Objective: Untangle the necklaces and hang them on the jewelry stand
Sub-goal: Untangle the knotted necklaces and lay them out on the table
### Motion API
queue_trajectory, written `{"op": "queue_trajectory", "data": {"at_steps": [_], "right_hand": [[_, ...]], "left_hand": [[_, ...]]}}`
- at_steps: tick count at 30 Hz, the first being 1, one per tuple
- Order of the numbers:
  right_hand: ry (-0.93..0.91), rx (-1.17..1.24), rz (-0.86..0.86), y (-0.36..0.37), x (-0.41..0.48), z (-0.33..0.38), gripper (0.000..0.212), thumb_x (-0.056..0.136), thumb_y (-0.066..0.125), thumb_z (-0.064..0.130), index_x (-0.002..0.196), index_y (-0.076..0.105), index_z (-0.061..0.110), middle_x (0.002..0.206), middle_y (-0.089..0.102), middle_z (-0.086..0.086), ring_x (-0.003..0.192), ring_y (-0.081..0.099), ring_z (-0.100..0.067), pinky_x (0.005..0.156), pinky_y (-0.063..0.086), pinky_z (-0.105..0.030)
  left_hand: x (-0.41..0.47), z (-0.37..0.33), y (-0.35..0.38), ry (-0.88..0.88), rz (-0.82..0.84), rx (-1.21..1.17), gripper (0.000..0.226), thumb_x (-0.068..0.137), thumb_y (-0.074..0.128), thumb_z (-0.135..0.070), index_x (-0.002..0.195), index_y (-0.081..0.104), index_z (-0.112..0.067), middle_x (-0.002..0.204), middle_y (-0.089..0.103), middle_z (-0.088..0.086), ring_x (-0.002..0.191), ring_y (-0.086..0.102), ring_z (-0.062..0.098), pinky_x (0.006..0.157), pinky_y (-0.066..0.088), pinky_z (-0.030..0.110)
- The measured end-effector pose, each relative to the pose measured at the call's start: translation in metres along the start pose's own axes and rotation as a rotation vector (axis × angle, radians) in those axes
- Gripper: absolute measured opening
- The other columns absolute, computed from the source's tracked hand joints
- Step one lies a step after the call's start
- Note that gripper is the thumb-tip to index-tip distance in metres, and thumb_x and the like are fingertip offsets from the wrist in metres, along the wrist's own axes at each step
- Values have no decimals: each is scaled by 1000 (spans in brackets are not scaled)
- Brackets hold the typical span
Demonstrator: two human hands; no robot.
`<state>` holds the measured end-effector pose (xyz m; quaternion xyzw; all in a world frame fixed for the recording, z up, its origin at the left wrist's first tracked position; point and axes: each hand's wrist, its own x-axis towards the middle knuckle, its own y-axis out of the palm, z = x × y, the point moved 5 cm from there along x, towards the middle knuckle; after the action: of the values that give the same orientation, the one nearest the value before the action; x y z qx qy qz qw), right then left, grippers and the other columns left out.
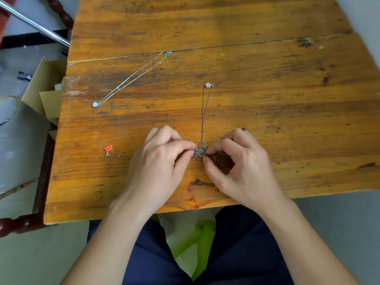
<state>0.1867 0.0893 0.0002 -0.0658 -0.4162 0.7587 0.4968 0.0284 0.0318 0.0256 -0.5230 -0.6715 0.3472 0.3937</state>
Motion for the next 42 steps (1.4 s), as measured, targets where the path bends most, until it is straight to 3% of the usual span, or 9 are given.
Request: {"op": "queue_trajectory", "data": {"at_steps": [3,8,14,28,32,37,42], "right_hand": [[2,-1,-2,0,0,0,14,83,75,28,90,75,16,85,58,1,81,55,-18,76,45,-29],[-2,8,-10,0,0,1,13,83,75,27,89,74,16,85,57,2,80,55,-18,76,47,-32],[5,22,-13,-2,0,2,17,86,74,32,94,75,17,87,58,2,82,54,-17,75,46,-30],[-12,-2,-4,-4,-2,2,8,82,73,24,83,73,16,81,56,2,76,53,-18,75,46,-31],[2,-4,8,-10,-8,-1,7,82,73,23,83,73,16,83,57,4,80,54,-16,75,46,-27],[25,0,8,-11,-11,-4,7,81,73,23,83,73,16,83,58,4,81,54,-15,75,47,-28],[29,10,22,-10,-11,-4,9,83,72,24,86,73,16,84,57,4,83,53,-15,76,47,-29]], "left_hand": [[2,0,1,9,19,26,16,89,64,-28,95,76,-20,89,56,-6,86,51,14,67,41,23],[1,5,5,-35,39,-10,10,92,61,-24,95,69,-17,95,54,-6,92,53,15,70,47,33],[0,9,5,-71,26,-108,11,96,57,-22,100,65,-16,99,53,-6,92,54,14,73,48,36],[8,18,4,-172,-124,-122,22,97,44,-24,102,61,-11,104,53,3,87,55,19,72,50,43],[9,20,3,-203,-191,-89,21,98,45,-20,102,62,-7,105,54,9,86,57,24,72,49,40],[11,22,3,-281,-233,-48,14,99,52,-13,103,63,-6,107,55,10,85,58,24,69,39,25],[6,15,-1,-188,-176,-153,16,93,64,-20,107,68,-13,102,50,-6,74,47,-2,72,36,12]]}}
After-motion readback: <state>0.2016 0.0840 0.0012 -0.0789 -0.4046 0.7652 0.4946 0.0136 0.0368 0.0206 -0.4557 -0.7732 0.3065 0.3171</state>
